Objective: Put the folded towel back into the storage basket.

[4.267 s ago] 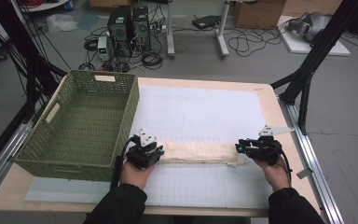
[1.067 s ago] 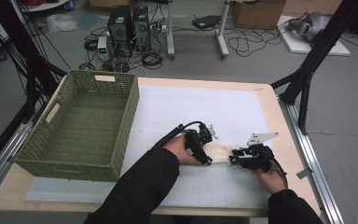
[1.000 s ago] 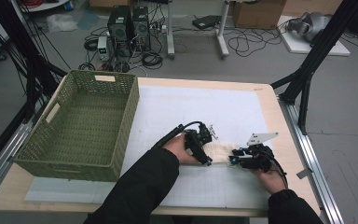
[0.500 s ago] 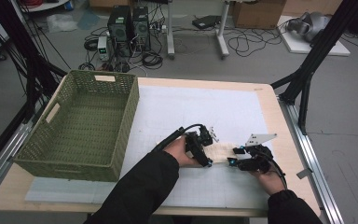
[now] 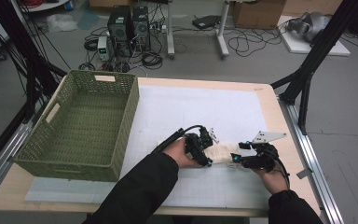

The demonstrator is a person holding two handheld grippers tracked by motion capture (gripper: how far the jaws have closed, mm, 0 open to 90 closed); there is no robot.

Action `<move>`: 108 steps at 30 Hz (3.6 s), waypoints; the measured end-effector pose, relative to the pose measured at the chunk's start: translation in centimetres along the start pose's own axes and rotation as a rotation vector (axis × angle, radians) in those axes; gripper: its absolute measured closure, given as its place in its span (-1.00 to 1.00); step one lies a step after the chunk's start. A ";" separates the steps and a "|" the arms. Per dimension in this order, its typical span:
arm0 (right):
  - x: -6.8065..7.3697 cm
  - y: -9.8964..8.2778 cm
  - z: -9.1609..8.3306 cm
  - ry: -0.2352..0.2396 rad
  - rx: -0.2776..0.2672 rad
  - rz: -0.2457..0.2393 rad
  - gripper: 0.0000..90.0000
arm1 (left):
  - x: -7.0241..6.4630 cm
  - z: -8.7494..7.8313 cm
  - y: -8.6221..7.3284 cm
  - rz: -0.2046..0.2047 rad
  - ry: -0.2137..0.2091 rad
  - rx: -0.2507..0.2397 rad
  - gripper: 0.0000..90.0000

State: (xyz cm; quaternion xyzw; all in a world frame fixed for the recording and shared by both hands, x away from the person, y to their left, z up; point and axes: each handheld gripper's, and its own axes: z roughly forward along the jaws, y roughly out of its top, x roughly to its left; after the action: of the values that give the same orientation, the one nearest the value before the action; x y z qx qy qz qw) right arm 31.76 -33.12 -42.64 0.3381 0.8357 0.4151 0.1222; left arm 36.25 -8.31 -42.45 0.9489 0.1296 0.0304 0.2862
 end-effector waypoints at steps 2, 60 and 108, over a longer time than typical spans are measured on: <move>-0.2 -0.1 -0.2 -0.011 -0.007 0.010 -0.18 | 0.0 0.0 0.1 -0.004 0.000 0.002 -0.06; 0.3 -0.5 1.0 0.003 0.105 -0.054 0.15 | -0.3 0.5 1.0 0.019 0.036 0.071 -0.30; -1.6 -1.5 -1.7 -0.042 -0.030 0.075 -0.48 | 1.2 -0.5 0.4 -0.131 0.049 0.029 0.76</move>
State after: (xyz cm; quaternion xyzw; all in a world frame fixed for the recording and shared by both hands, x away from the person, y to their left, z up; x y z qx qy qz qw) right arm 31.48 -35.86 -42.87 0.3758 0.8134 0.4247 0.1293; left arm 37.47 -7.99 -41.84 0.9413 0.1990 0.0328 0.2708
